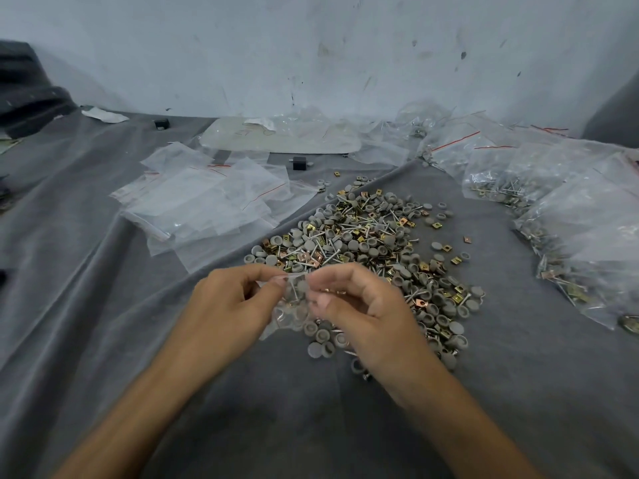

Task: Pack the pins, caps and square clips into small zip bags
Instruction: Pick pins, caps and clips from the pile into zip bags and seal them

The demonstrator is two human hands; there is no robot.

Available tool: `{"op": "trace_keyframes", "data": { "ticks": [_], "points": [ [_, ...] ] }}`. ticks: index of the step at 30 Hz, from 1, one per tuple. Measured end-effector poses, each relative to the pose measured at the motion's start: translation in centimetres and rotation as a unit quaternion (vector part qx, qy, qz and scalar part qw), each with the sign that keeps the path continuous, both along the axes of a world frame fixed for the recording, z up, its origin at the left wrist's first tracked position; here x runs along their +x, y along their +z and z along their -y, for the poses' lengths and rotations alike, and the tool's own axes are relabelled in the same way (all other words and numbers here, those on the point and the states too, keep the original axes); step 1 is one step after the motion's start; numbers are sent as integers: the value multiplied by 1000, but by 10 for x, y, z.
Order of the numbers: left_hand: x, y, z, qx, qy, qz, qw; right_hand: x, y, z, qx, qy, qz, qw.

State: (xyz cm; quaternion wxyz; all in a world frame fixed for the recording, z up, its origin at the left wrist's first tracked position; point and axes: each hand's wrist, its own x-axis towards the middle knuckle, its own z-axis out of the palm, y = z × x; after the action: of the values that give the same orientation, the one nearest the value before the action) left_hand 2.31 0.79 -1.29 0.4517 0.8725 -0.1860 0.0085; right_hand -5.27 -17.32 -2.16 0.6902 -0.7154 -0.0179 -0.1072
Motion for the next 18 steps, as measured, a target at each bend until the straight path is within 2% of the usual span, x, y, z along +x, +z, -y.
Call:
{"op": "trace_keyframes", "data": {
  "ticks": [2, 4, 5, 7, 9, 12, 18],
  "points": [
    [1, -1, -1, -8, -3, -1, 1000, 2, 4, 16, -47, -32, 7, 998],
    [2, -3, -3, -11, -10, 6, 1000, 2, 8, 37, -165, -82, 2, 983],
    [3, -4, -4, -13, -12, 10, 1000, 2, 9, 48, -253, -107, -4, 962],
    [4, -4, -4, -14, -12, 13, 1000, 2, 7, 66, -425, -126, -31, 896],
    [4, -5, -5, -16, -12, 12, 1000, 1, 5, 73, -516, -101, -71, 848],
    [3, -4, -4, -23, -10, 7, 1000, 0, 4, 74, -547, -65, -85, 830],
    [0, -3, -4, -11, -13, 2, 1000, 2, 6, 71, -537, -54, -71, 839]
  ]
}}
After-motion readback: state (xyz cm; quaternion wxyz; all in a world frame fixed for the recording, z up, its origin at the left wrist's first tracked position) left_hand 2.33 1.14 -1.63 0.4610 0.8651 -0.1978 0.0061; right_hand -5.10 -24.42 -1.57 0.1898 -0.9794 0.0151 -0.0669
